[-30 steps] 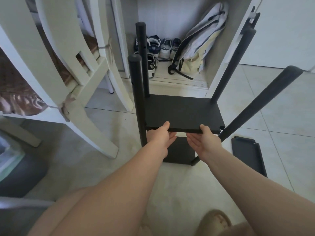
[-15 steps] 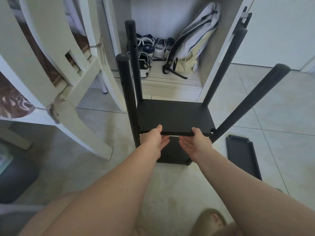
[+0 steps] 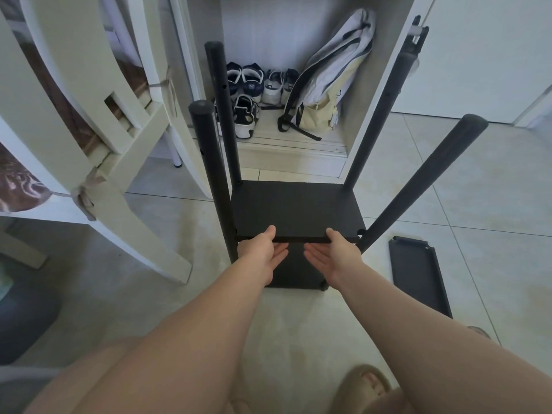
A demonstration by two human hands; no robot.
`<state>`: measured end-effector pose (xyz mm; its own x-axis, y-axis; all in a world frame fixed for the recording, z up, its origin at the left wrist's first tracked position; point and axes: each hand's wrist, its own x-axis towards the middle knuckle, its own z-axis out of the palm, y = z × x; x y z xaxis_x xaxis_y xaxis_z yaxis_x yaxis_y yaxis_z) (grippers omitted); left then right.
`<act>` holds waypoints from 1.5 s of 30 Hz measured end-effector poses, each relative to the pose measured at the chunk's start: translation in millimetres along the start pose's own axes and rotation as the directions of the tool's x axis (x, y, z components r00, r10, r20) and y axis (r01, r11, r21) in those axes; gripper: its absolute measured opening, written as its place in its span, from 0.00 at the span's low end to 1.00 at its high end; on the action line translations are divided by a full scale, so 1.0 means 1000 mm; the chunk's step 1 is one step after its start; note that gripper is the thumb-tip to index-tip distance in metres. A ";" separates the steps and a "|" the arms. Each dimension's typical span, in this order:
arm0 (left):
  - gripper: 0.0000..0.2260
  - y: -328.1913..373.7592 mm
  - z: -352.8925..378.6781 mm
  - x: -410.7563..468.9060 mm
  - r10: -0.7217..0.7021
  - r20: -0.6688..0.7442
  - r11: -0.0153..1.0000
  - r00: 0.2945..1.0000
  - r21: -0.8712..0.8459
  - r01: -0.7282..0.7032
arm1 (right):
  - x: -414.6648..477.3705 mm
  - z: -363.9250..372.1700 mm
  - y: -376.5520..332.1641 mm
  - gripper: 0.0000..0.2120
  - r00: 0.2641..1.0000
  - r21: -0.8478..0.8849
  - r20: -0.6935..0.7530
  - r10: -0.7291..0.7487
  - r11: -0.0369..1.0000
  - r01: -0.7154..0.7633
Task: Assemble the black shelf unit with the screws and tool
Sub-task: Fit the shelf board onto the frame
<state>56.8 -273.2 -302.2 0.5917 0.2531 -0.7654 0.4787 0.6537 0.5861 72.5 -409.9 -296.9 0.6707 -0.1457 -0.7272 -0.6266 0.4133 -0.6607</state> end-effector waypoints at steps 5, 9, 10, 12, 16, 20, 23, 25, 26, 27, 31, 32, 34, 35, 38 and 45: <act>0.34 0.011 -0.021 -0.016 -0.217 0.088 0.882 0.972 0.445 0.156 | 0.000 -0.004 -0.001 0.15 0.999 -0.007 0.040 0.023 1.000 -0.022; 0.47 0.037 -0.057 -0.015 -0.129 -0.108 0.477 0.986 0.865 0.157 | 0.001 -0.005 -0.002 0.16 0.998 -0.016 0.048 0.028 1.000 -0.027; 0.50 0.044 -0.065 -0.009 0.005 -0.113 0.417 0.994 0.903 0.100 | 0.001 -0.005 -0.002 0.16 0.998 -0.018 0.050 0.027 0.999 -0.026; 0.53 0.055 -0.073 0.003 0.191 -0.030 0.443 0.981 0.894 -0.059 | 0.001 -0.005 -0.002 0.16 0.999 -0.025 0.048 0.026 0.999 -0.025; 0.36 0.057 -0.068 0.016 0.274 0.238 0.527 0.932 0.774 -0.352 | 0.000 -0.006 -0.003 0.17 0.998 -0.034 0.058 0.033 0.999 -0.031; 0.29 0.048 -0.055 0.023 0.421 0.170 0.666 0.891 0.609 -0.431 | 0.000 -0.007 -0.005 0.17 0.996 -0.037 0.084 0.041 0.999 -0.038; 0.22 0.045 -0.048 0.027 0.449 0.104 0.695 0.887 0.583 -0.420 | 0.001 -0.007 -0.007 0.17 0.994 -0.036 0.101 0.049 0.998 -0.045; 0.21 0.044 -0.046 0.028 0.456 0.078 0.718 0.887 0.557 -0.418 | 0.000 -0.007 -0.008 0.17 0.992 -0.042 0.109 0.056 0.998 -0.052; 0.21 0.044 -0.045 0.028 0.455 0.073 0.728 0.887 0.543 -0.419 | 0.000 -0.007 -0.008 0.17 0.991 -0.050 0.115 0.062 0.997 -0.057; 0.20 0.044 -0.045 0.029 0.456 0.074 0.735 0.887 0.530 -0.422 | -0.001 -0.008 -0.009 0.16 0.990 -0.059 0.123 0.068 0.996 -0.061; 0.20 0.049 -0.038 0.029 0.469 0.071 0.740 0.880 0.513 -0.436 | -0.002 -0.008 -0.016 0.16 0.988 -0.082 0.131 0.087 0.994 -0.077; 0.20 0.051 -0.035 0.028 0.474 0.079 0.730 0.877 0.521 -0.442 | -0.003 -0.009 -0.018 0.17 0.987 -0.099 0.127 0.097 0.991 -0.085; 0.17 0.054 -0.029 0.024 0.491 0.098 0.704 0.866 0.542 -0.460 | -0.006 -0.012 -0.024 0.20 0.985 -0.180 0.113 0.128 0.978 -0.107; 0.15 0.056 -0.025 0.021 0.503 0.106 0.689 0.858 0.550 -0.472 | -0.008 -0.016 -0.028 0.22 0.984 -0.247 0.104 0.146 0.962 -0.116; 0.14 0.063 -0.012 0.011 0.549 0.144 0.638 0.824 0.565 -0.524 | -0.022 -0.025 -0.045 0.26 0.994 -0.548 0.044 0.104 0.834 -0.063; 0.18 0.065 0.025 -0.016 0.652 0.261 0.447 0.712 0.626 -0.639 | -0.080 -0.049 -0.085 0.08 0.613 -0.735 0.436 -0.659 0.131 0.665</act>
<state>95.0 -252.0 -245.4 0.9027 0.4200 -0.0933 0.2418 -0.3158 0.9175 52.8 -477.3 -191.7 0.9970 0.0306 0.0709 0.0719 -0.7037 -0.7068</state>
